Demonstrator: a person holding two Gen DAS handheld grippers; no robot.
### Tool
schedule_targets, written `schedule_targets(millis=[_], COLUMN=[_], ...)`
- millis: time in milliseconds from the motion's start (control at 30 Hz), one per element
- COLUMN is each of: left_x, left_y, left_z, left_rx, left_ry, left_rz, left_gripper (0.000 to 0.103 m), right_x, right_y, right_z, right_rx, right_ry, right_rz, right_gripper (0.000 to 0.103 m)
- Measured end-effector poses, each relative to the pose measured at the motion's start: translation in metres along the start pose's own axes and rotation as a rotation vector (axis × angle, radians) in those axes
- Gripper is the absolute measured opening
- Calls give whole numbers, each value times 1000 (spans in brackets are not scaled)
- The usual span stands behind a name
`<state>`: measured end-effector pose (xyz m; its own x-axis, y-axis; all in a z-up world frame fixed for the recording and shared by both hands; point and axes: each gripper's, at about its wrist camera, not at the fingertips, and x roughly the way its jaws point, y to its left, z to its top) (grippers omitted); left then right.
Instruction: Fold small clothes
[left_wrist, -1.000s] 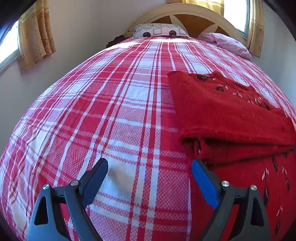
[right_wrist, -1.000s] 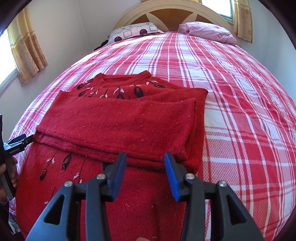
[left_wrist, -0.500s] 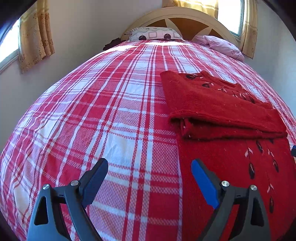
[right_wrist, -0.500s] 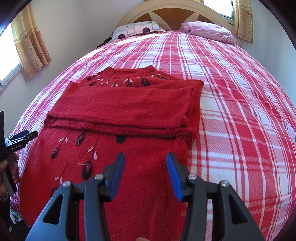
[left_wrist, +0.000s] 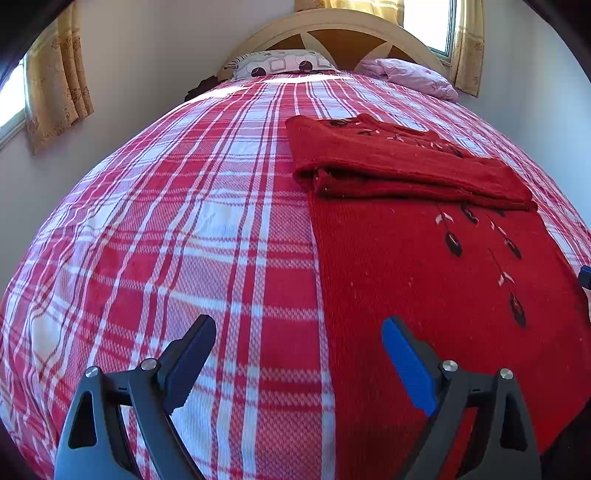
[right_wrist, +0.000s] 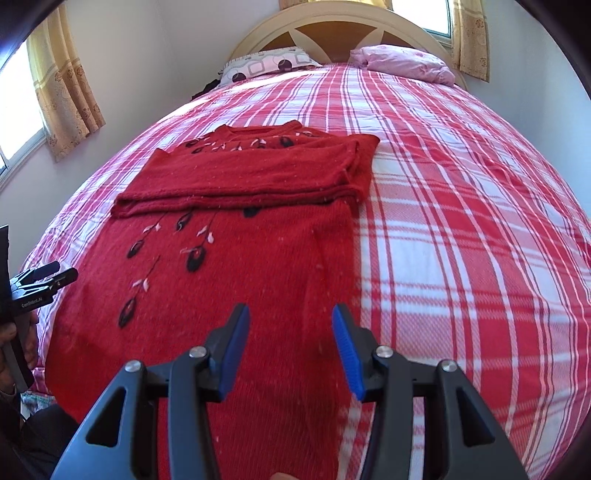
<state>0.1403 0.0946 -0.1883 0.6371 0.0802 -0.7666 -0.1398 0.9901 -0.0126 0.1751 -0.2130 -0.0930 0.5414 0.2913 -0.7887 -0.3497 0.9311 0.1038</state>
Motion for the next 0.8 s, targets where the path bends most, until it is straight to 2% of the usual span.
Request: schedule_targets(millis=[467, 733, 800], left_x=[-24, -41, -44], left_y=[-6, -6, -4], left_z=[-39, -65, -71], left_rx=[8, -14, -30], left_ry=[20, 54, 66], left_rz=[-41, -101, -118], left_gripper=[92, 92, 92], right_x=[-19, -29, -32], right_y=[-9, -16, -18], right_z=[-46, -67, -72], right_rx=[66, 105, 115], right_ry=[16, 15, 14], right_rz=[13, 24, 36], right_gripper=[50, 50, 54])
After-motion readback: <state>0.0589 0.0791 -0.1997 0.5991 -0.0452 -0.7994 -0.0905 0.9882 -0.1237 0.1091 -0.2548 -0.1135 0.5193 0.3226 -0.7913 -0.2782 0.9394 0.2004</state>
